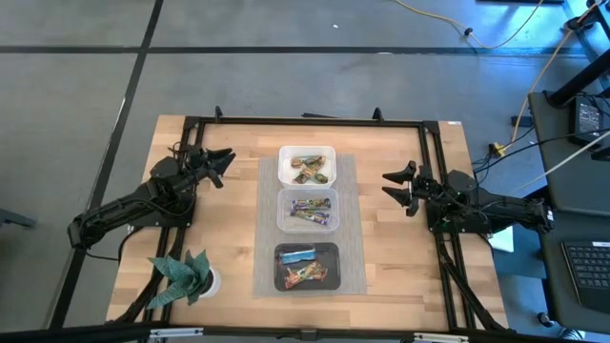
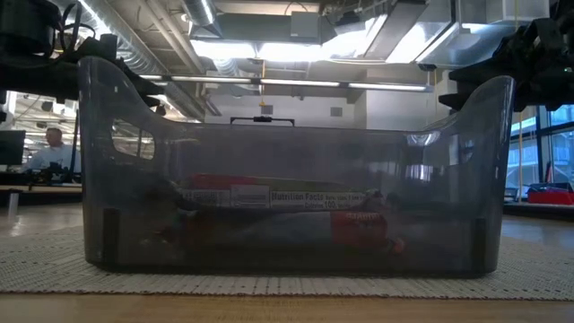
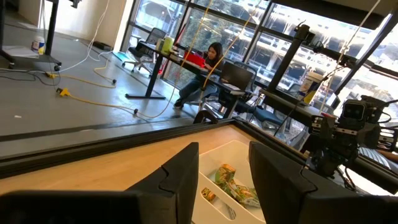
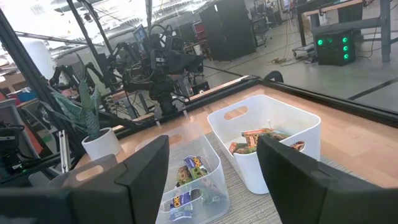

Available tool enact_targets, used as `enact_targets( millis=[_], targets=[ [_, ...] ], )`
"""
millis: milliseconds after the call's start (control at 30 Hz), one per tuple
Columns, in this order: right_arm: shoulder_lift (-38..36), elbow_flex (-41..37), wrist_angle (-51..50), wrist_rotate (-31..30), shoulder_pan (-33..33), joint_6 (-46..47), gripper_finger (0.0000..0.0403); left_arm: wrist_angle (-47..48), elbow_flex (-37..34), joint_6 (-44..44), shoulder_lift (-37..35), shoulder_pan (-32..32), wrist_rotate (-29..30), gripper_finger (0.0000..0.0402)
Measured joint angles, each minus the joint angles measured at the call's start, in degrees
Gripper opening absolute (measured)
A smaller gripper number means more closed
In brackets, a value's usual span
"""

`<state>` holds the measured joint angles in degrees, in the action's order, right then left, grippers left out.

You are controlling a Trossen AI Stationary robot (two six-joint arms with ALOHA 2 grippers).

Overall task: Pick and place Granola Bars by type
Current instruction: Return to Home Position

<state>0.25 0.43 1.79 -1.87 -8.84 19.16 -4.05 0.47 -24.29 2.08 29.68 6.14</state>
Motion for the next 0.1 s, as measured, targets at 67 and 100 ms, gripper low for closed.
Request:
enact_targets(
  millis=[67,100],
  targets=[
    [0.0,0.0,0.0,0.0,0.0,-0.1,0.0246,0.0,0.0,0.0,0.0,0.0,0.0,0.0135],
    [0.0,0.0,0.0,0.0,0.0,-0.1,0.0246,0.0,0.0,0.0,0.0,0.0,0.0,0.0135]
  ],
)
